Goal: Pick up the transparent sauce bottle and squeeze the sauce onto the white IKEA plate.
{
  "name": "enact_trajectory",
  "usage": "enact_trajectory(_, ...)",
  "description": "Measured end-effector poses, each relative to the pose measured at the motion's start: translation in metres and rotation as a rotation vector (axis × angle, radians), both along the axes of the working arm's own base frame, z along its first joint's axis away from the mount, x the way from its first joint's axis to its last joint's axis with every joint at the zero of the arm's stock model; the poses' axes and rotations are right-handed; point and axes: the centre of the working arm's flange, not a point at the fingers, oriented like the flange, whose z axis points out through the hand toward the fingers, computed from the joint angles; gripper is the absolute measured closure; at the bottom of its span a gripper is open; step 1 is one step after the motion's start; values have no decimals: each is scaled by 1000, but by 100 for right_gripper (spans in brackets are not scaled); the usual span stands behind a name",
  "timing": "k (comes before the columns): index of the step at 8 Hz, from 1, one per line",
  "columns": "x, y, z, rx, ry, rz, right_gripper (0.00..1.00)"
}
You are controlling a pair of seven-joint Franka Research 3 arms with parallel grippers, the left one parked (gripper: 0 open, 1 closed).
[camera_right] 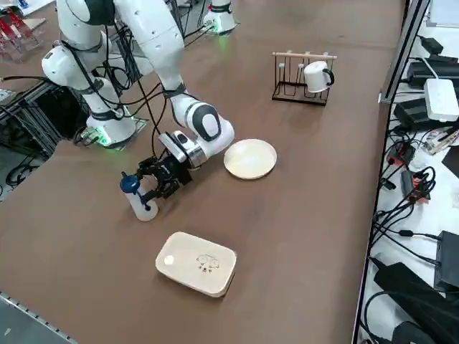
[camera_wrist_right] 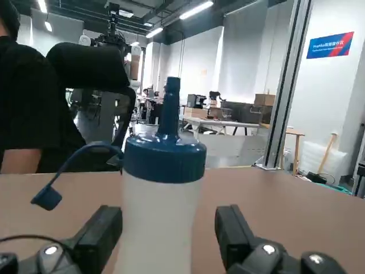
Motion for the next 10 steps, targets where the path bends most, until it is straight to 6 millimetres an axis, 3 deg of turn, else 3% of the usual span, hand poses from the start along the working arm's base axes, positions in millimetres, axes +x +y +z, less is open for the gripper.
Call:
enact_trajectory(3,-12,-15,-5,-16,18,8,6)
enact_trajectory(5,-15,-15,-6,-21,13,10,22)
enact_trajectory(6,-14,-15,-6,-22,12,12,40)
enact_trajectory(7,-13,-13,-5,-22,10,18,43)
enact_trajectory(8,-8,-10,-2,-22,0,31,43)
enact_trajectory(9,2,-4,7,-15,-14,48,50)
enact_trajectory(10,16,4,23,-4,-33,66,53)
